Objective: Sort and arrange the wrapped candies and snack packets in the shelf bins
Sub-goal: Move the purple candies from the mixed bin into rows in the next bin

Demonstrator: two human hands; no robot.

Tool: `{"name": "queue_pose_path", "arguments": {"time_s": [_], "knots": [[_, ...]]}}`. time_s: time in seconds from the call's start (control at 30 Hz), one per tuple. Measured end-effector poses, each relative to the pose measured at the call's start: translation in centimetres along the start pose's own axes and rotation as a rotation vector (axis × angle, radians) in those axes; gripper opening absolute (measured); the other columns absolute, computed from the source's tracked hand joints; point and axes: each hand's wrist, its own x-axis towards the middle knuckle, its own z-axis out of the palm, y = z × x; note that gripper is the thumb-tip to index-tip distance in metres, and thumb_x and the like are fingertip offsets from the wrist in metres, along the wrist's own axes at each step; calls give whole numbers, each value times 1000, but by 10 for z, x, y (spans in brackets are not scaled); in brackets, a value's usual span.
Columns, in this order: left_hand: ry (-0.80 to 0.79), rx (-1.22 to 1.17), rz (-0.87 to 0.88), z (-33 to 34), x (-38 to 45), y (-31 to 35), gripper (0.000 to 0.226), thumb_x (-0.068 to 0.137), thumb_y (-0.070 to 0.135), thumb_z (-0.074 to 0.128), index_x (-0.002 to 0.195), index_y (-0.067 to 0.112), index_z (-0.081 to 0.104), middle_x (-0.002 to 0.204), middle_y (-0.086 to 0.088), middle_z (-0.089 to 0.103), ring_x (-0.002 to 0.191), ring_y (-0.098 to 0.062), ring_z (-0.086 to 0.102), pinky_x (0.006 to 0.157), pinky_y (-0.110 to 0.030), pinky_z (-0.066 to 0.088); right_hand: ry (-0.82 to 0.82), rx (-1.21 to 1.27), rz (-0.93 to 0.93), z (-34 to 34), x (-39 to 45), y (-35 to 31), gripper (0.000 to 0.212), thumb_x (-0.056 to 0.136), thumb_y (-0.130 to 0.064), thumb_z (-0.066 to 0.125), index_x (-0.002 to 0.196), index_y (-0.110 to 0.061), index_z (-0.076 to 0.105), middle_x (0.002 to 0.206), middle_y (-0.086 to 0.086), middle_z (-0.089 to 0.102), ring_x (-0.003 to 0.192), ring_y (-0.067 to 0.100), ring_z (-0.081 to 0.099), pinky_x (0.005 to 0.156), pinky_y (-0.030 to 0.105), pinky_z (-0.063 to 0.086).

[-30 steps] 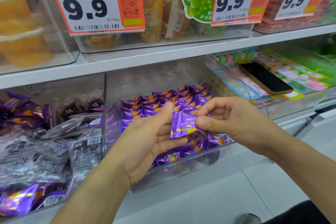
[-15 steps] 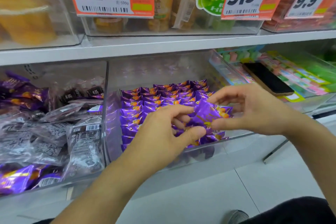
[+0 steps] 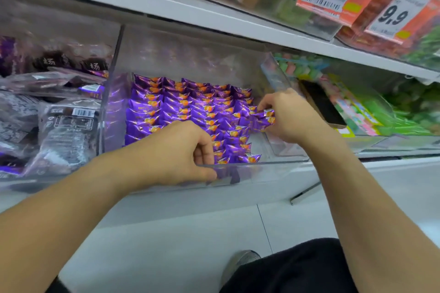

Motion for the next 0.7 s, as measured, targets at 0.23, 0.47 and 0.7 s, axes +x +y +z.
{"name": "queue_pose_path", "arguments": {"time_s": [0.23,0.47,0.7], "knots": [[-3,-14,1,1,-1,-2,17,75,34,81,71,25,68,65,12,69,55,0,60,56,-17,51,-146,-36,47,17,8,-2,38,73,-21,78,110,-26,69,109,7,69,103,31,62,84,35,50],[-11,-20,2,1,-1,-1,17,77,34,80,70,24,69,64,12,69,55,0,60,56,-17,50,-228,-51,29,27,11,-7,50,68,-21,85,115,-23,69,106,7,67,101,29,59,80,32,48],[-7,-23,11,2,1,-1,17,77,34,80,70,24,68,63,11,68,54,0,59,55,-16,49,-173,15,43,24,8,-8,29,63,-11,82,87,-18,69,91,4,67,85,26,63,73,37,54]]}}
